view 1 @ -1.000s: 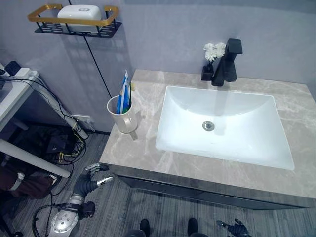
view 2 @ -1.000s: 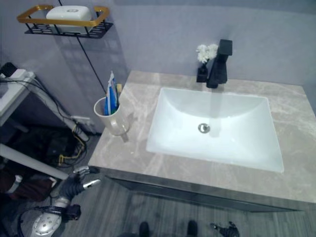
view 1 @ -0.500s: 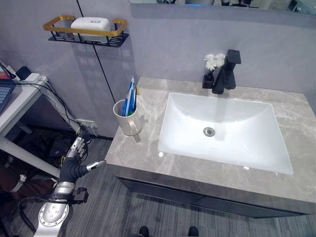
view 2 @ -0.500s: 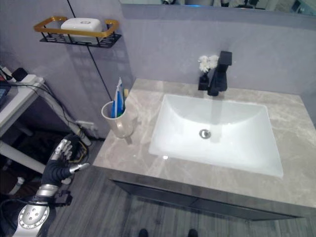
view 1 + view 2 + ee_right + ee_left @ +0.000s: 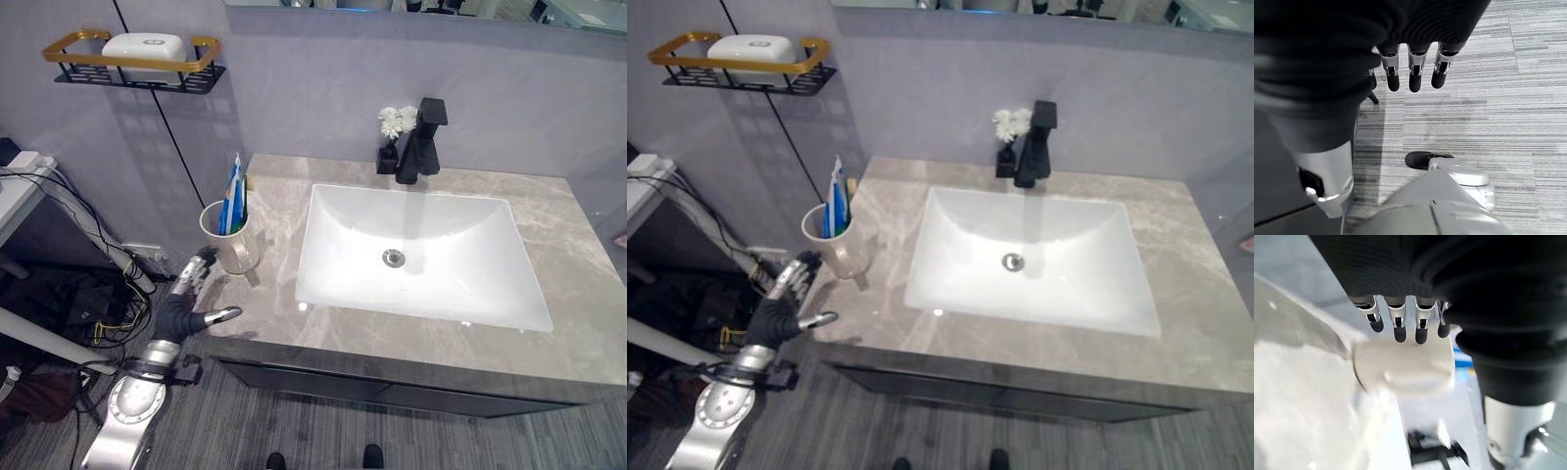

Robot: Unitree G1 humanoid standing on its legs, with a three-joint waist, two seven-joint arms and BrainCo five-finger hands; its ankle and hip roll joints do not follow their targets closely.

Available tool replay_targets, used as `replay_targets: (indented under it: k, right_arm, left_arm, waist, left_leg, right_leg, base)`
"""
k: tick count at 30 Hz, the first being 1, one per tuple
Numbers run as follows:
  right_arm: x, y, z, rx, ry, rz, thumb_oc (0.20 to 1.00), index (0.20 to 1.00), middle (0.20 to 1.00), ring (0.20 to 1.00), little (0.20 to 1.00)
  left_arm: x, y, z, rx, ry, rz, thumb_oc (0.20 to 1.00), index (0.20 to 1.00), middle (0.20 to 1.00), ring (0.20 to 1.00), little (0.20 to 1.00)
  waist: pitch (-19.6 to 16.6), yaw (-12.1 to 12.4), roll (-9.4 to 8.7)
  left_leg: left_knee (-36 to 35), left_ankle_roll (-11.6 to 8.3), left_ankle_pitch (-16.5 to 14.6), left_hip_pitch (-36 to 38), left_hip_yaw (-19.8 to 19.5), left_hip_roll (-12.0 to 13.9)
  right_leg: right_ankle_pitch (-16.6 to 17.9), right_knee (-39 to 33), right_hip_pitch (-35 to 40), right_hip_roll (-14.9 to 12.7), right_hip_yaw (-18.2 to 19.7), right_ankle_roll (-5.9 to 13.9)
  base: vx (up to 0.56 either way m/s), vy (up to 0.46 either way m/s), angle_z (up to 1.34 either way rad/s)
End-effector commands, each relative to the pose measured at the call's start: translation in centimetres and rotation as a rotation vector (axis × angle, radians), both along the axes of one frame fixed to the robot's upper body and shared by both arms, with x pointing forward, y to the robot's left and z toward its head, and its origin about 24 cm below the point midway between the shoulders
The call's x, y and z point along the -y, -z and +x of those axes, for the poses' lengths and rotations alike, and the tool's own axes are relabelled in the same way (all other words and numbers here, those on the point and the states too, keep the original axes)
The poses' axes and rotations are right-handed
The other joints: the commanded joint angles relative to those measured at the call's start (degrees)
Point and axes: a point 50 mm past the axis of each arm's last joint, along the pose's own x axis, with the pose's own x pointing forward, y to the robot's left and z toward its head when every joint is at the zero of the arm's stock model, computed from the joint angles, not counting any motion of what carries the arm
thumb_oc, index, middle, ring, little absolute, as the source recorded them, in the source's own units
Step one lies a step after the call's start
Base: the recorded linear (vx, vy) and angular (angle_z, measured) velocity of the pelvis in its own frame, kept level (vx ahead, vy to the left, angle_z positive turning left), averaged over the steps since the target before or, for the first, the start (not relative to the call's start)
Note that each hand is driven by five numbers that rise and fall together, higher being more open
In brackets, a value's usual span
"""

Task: Put brush and paste in cup on sink, flatten towel.

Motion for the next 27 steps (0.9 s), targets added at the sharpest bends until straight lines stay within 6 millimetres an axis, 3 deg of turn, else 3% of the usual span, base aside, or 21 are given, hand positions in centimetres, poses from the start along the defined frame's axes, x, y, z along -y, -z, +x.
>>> replay_targets:
  k: [1, 15, 23, 27]
  right_arm:
    - [-0.7, 0.1, 1.2, 0.03, 0.013, 0.02, 1.0, 1.0, 1.0, 1.0, 1.0]
    - [0.1, 0.1, -0.8, -0.028, 0.016, -0.007, 1.0, 1.0, 1.0, 1.0, 1.0]
    - [-0.2, -0.2, 1.6, 0.046, -0.042, -0.011, 1.0, 1.0, 1.0, 1.0, 1.0]
    - [-0.2, -0.2, 1.6, 0.049, -0.042, -0.014, 1.0, 1.0, 1.0, 1.0, 1.0]
  left_arm:
    - [-0.5, -2.2, 0.3, 0.124, -0.01, 0.005, 1.0, 1.0, 1.0, 1.0, 1.0]
    - [-1.5, -1.3, -0.3, 0.083, -0.072, -0.002, 1.0, 1.0, 1.0, 1.0, 1.0]
    - [0.2, -0.9, -0.1, 0.049, 0.028, -0.026, 1.0, 1.0, 1.0, 1.0, 1.0]
    - [0.5, -0.8, -0.1, 0.043, 0.045, -0.024, 1.0, 1.0, 1.0, 1.0, 1.0]
  waist:
    - [1.7, -0.7, -2.19]
    - [1.5, -0.9, -3.09]
    - [1.3, -1.3, -3.3]
    - [1.3, -1.5, -3.1]
  left_leg:
    - [1.1, -0.02, 0.1, -2.8, -0.1, -0.1]
    - [1.3, -0.09, -0.5, -2.3, 0.3, 0.3]
    - [1.7, -0.06, -0.9, -1.9, 0.7, 0.5]
    - [1.5, -0.05, -0.9, -1.5, 0.9, 0.5]
  right_leg:
    - [-1.9, 0.5, 3.2, -1.0, -0.5, 1.42]
    - [-2.1, 0.5, 3.7, -0.5, -0.4, 1.39]
    - [-2.3, 0.5, 4.0, -0.3, 0.2, 1.24]
    - [-2.4, 0.5, 3.9, -0.2, 0.3, 1.18]
  base:
    - [0.03, -0.02, -0.06]
    - [0.01, -0.009, -0.04]
    - [0.0, 0.0, 0.0]
    - [0.0, 0.0, 0.0]
